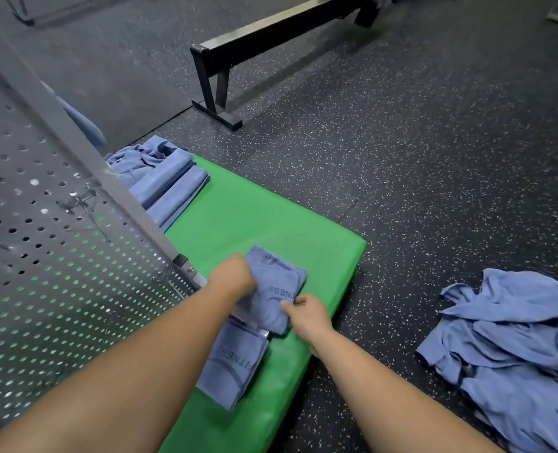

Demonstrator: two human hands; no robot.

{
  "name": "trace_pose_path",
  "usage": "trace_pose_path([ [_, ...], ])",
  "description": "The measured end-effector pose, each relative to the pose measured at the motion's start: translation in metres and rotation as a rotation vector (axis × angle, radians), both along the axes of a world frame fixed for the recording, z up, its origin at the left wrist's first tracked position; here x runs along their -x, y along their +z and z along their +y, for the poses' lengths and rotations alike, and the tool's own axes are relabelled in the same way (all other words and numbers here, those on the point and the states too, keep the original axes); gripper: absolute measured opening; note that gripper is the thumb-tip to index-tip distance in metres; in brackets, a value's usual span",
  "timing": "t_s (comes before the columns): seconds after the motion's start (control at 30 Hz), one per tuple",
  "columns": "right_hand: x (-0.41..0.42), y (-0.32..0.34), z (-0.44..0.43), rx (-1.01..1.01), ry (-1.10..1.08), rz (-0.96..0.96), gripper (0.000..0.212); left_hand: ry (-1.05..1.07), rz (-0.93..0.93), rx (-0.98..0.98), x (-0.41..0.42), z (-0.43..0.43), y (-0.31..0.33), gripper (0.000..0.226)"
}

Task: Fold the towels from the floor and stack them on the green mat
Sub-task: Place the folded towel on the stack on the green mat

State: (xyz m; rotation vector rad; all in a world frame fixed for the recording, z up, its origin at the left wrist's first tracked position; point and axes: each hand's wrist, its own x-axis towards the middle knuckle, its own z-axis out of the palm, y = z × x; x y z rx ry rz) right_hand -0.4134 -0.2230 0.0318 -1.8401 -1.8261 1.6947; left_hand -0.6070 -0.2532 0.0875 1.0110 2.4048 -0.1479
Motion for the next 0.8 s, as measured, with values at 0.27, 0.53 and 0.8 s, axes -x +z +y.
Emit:
trace_pose_path([
  [0.27,0.005,-0.018,0.0,0.097,-0.132,0.074,0.028,0.039,-0.119,-0.019,0.011,0.022,0.008,0.041],
  [0.53,0.014,-0.037,0.003,0.074,-0.013,0.106,0.029,0.068,-0.009,-0.164,0.017,0.008,0.001,0.054],
  [0.8,-0.051,0.013,0.028,-0.025,0.0,0.061,0.024,-0.104,0.004,-0.257,-0.04,0.043,0.02,0.041],
])
